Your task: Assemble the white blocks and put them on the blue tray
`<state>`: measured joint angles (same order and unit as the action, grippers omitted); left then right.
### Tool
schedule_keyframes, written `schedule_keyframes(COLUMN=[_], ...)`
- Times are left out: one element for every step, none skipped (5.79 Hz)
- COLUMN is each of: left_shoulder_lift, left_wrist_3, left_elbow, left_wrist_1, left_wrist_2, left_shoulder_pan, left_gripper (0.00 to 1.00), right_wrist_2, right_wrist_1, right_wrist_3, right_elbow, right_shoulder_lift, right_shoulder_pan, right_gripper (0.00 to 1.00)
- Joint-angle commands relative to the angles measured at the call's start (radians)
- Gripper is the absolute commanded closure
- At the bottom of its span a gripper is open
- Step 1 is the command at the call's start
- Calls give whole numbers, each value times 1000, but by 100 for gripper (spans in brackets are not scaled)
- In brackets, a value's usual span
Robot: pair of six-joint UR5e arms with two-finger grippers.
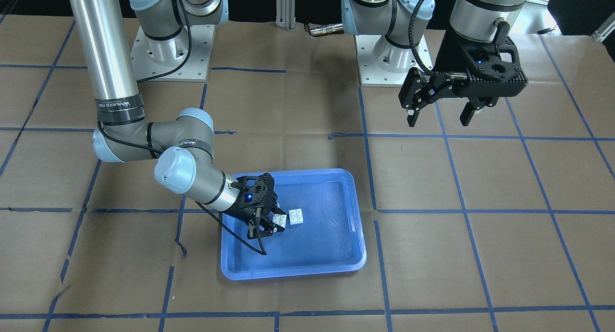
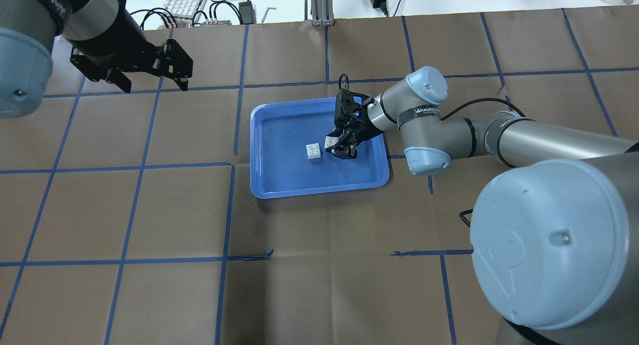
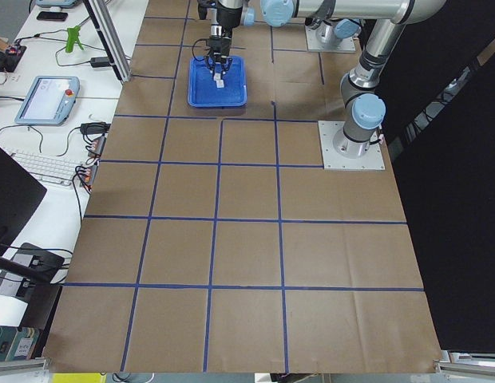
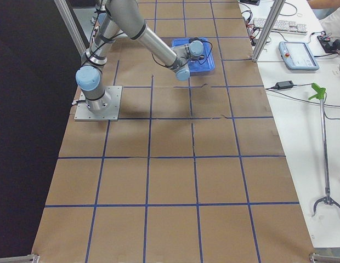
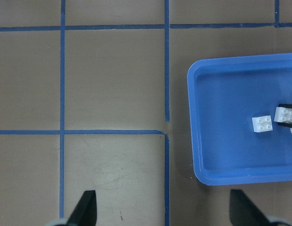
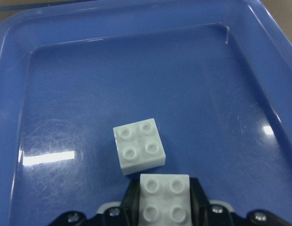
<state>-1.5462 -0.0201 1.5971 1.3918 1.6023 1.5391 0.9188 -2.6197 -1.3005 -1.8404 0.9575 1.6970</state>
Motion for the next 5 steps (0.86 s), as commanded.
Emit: schedule_keyframes(left_shoulder_lift=[0,0,0,0,0], left_wrist_3=[0,0,0,0,0], left_elbow=[1,1,0,1,0], left_wrist_1=[-5,-4,-5,-5,-5], left_wrist_2=[1,-1,-1,-2,-2], left_shoulder_pan=[-2,-2,-2,-2,-2], left_gripper=[1,1,1,1,1], right_wrist_2=[0,0,0,0,0], right_wrist_1=[0,0,0,0,0], right_wrist_3=[1,0,1,3,4], right_elbow=[0,0,0,0,-2], right_shoulder_lift=[0,1,0,1,1], right_shoulder_pan=[9,9,24,27,27], right_gripper=[74,74,74,74,74])
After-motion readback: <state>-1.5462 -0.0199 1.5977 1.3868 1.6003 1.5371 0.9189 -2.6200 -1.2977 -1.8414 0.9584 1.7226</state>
